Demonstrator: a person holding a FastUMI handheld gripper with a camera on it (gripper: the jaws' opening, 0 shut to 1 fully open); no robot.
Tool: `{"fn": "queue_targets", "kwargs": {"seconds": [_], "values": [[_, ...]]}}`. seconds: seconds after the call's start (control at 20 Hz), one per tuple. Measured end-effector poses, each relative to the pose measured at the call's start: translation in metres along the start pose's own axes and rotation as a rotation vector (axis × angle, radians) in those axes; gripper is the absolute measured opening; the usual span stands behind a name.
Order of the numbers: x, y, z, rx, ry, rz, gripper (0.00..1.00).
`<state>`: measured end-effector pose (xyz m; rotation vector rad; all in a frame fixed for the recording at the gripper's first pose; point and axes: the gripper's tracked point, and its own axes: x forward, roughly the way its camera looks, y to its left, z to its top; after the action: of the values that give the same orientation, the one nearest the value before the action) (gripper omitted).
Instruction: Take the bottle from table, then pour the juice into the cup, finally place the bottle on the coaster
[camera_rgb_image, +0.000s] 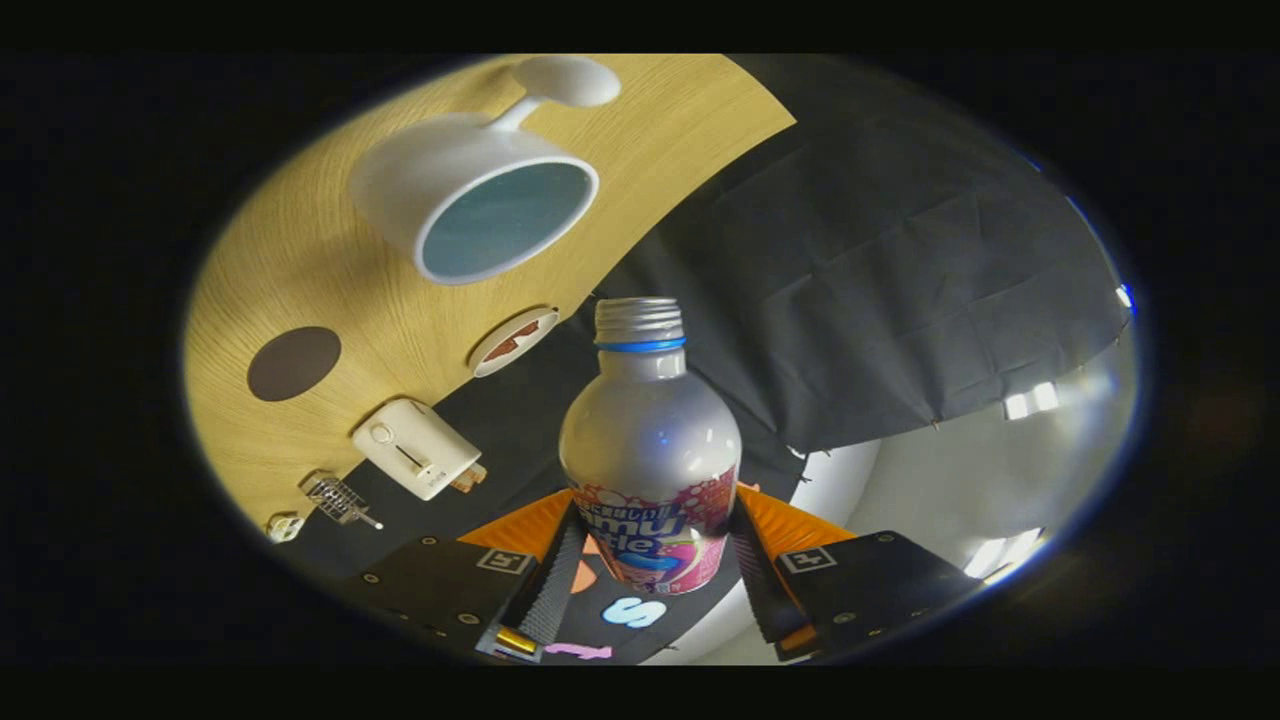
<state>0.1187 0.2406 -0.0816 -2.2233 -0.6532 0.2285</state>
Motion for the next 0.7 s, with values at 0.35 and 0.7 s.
{"fn": "queue_targets", "kwargs": {"seconds": [0.35,0.7], "values": [[-0.007,0.039,0.016,0.247,0.037,0.117,0.74],[-0.016,0.081,0.018,0.753,0.135,0.260,0.75]]}}
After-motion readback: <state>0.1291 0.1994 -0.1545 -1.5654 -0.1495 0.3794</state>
